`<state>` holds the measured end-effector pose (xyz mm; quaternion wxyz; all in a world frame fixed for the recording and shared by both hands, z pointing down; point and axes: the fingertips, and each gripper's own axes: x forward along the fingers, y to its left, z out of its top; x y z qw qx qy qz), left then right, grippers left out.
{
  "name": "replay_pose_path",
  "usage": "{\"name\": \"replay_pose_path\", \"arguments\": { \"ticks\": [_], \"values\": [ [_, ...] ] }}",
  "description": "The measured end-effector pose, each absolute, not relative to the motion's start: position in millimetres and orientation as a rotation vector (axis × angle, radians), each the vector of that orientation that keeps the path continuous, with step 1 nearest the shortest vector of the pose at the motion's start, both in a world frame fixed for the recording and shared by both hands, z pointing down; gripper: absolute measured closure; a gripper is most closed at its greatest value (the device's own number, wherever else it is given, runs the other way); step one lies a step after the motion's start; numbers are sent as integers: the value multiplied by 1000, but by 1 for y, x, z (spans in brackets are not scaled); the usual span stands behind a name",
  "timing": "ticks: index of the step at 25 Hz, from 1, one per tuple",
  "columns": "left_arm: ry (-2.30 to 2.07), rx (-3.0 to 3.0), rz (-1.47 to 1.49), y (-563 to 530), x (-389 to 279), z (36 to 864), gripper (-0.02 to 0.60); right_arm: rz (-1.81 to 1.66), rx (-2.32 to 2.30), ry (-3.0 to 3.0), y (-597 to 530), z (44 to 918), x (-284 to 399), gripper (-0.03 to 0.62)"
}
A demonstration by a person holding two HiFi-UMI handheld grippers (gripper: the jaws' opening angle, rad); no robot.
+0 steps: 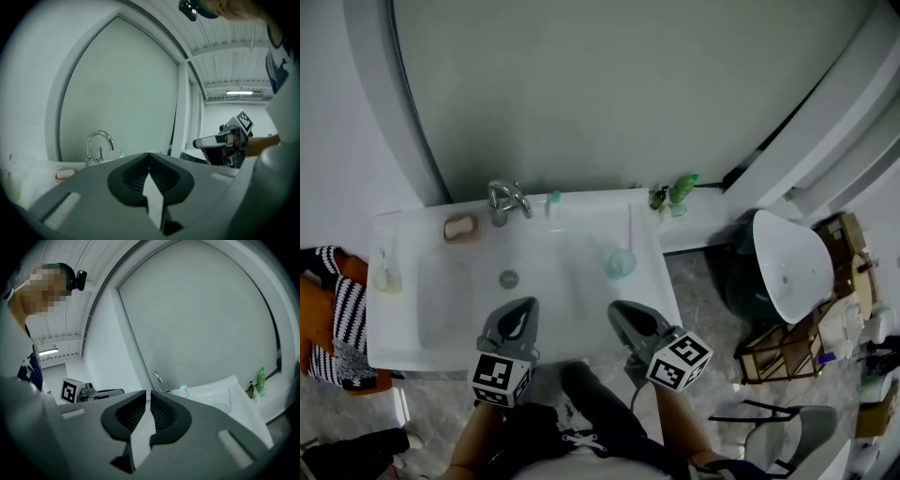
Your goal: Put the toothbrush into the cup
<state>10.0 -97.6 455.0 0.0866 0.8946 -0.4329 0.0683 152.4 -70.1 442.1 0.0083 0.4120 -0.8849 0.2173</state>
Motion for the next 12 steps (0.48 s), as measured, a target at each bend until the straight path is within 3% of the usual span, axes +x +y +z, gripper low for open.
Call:
{"name": "replay_pose_path", "arguments": {
  "ticks": [12],
  "values": [
    [-1415, 2633, 222, -157, 97, 456, 581, 686, 1310, -2713, -154, 445, 269, 539]
  ]
}}
